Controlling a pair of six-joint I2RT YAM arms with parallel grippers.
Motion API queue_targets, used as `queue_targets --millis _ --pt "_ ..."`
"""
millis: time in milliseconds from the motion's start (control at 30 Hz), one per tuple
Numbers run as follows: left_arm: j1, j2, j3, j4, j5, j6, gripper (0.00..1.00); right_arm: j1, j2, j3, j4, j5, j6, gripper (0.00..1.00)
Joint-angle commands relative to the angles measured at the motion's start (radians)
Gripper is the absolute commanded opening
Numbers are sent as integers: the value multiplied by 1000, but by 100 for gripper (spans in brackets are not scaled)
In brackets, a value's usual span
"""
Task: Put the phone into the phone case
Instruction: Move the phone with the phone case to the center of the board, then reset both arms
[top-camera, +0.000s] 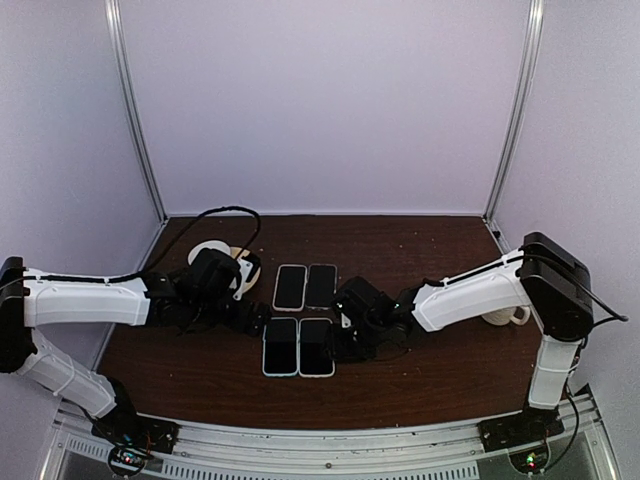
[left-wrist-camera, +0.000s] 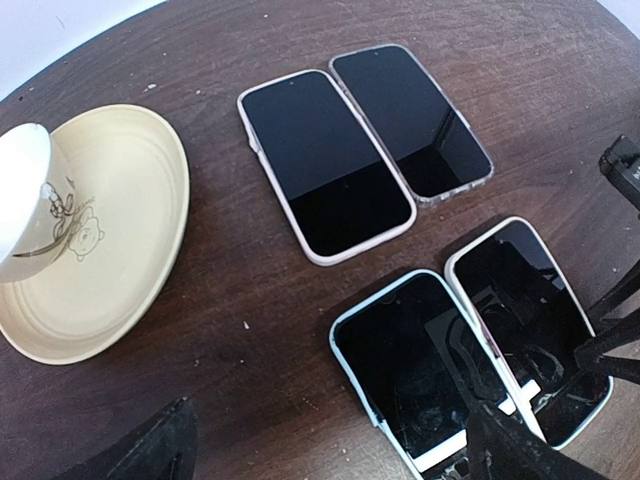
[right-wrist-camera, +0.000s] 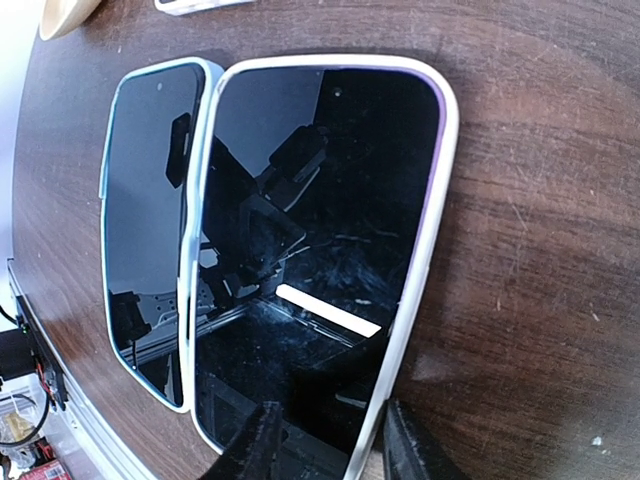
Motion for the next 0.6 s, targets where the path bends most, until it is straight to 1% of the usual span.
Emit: queue_targets --millis 0,67,100,133,167,200,233,300,400,500,567 --pt "8 -4 -2 -6 -22 16 98 6 -60 -33 -35 64 -11 41" --pt "8 -12 -2 -10 -26 16 98 -5 -106 -41 -71 86 -36 45" --pt "8 -16 0 -16 -29 18 97 -14 -152 -47 -87 95 -56 50" --pt "8 -22 5 -23 -37 20 98 -28 -190 -52 -109 108 -81 58" --pt "9 -31 11 -31 -42 23 98 -47 -236 -56 -135 120 -109 70" --pt "10 -42 14 -39 -48 27 97 -70 -278 -64 -166 139 -144 89" --pt "14 -56 18 -47 -50 33 97 -97 -328 -70 -200 162 -187 98" --pt "30 -88 26 -57 -53 40 98 -165 -426 -97 -258 196 -251 99" --pt "76 -151 20 -62 -54 51 97 -296 -576 -157 -301 198 -341 100" --pt "142 -216 13 -74 -63 71 98 -460 -724 -209 -331 202 -428 99" --pt "199 -260 3 -87 -59 80 98 -529 -814 -233 -335 202 -499 99"
